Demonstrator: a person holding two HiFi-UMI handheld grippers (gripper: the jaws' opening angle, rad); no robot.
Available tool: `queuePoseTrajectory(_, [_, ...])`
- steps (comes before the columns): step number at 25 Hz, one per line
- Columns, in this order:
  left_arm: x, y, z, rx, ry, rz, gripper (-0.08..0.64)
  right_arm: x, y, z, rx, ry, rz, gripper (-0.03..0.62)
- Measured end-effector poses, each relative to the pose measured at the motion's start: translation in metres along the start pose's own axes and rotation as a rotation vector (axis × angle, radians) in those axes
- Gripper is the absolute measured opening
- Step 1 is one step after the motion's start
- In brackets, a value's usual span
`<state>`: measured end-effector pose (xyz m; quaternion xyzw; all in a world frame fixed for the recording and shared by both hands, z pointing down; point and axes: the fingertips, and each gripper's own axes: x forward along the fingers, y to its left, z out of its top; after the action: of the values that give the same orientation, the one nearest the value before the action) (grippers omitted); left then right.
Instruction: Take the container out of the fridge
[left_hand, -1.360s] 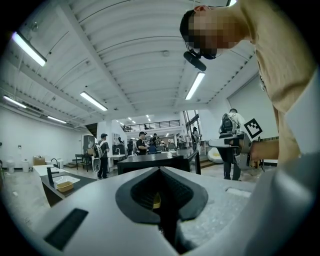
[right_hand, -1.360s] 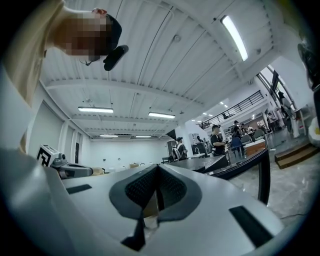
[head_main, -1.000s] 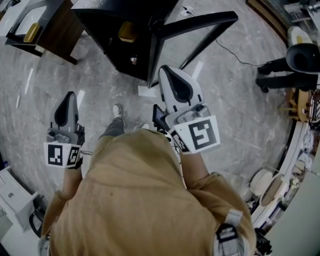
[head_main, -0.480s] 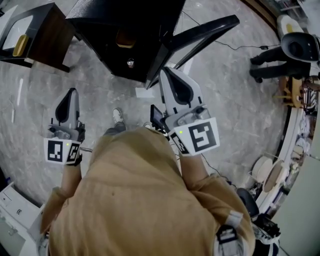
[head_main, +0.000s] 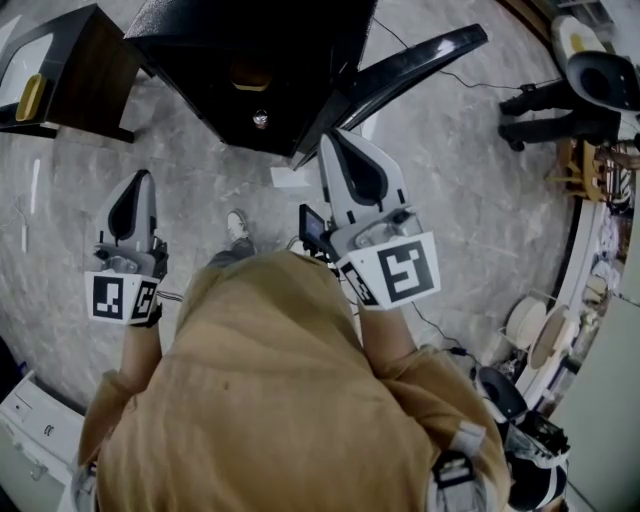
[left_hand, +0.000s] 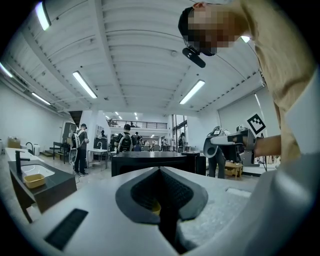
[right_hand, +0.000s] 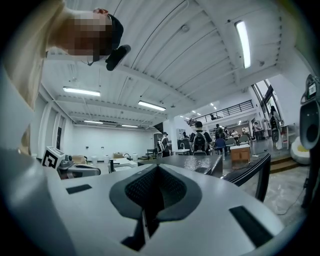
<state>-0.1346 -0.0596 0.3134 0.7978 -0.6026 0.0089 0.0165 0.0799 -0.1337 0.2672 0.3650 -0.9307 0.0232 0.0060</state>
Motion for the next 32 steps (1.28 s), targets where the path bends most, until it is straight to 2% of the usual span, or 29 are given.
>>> queuePoseTrajectory(4, [0.009,0.002,-0.007,-0.002,0.017,-0.010,0.002,0.003,-0.004,-0.004,0.001,0.008,-0.008,0.000])
queuePoseTrajectory(9, [0.027,0.004,-0.021,-0.015,0.098,-0.049,0.002,0.003,-0.008,-0.004,0.002,0.024,-0.016,0.000])
queuePoseTrajectory(20, [0.075,0.009,-0.045,0.085,0.213,-0.137,0.026,0.008,-0.009,-0.022,0.013,0.072,-0.015,0.000])
queuePoseTrajectory(26, [0.112,-0.005,-0.039,0.138,0.265,-0.229,0.043,0.015,-0.024,-0.012,0.047,0.110,-0.010,0.000])
queuePoseTrajectory(32, [0.134,-0.005,-0.035,0.202,0.282,-0.282,0.055,0.025,-0.020,-0.006,0.060,0.112,-0.015,0.000])
